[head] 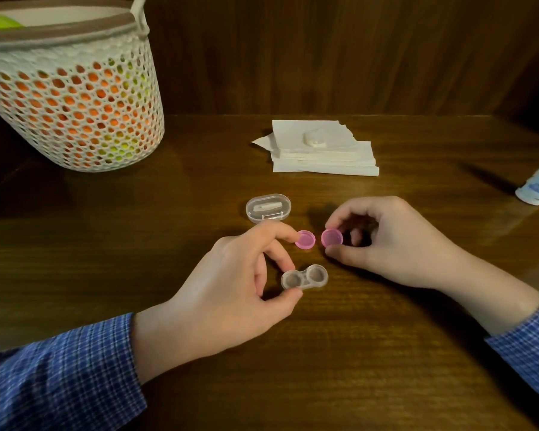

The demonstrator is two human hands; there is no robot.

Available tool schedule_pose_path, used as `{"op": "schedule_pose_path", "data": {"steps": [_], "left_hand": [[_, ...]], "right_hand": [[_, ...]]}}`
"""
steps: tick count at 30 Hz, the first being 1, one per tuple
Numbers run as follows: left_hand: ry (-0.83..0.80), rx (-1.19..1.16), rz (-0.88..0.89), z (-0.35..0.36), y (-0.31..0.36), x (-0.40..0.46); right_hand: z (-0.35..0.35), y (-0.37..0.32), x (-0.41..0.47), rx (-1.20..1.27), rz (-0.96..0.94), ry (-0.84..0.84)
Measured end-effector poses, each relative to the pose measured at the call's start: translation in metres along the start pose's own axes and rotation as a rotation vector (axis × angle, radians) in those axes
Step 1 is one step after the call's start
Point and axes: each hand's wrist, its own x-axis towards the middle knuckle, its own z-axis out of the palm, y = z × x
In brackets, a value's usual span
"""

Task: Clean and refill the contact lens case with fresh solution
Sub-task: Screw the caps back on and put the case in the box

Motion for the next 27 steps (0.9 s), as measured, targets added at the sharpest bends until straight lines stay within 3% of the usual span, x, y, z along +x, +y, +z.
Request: {"op": "schedule_pose_path", "data": {"steps": [6,13,27], "left_hand": [[0.009,-0.006,-0.003,0.001,0.001,-0.001],[0.007,-0.014,0.0,0.001,0.002,-0.001],[0.007,-0.03,0.006,0.001,0.0,-0.002]], "right_hand": [[-0.002,0.0,-0.01,0.142,-0.081,0.053],[-0.003,-0.001,-0.014,0.283,-0.193,-0.044],[-0.01,0.002,-0.009,0.62,-0.077,-0.206]]}}
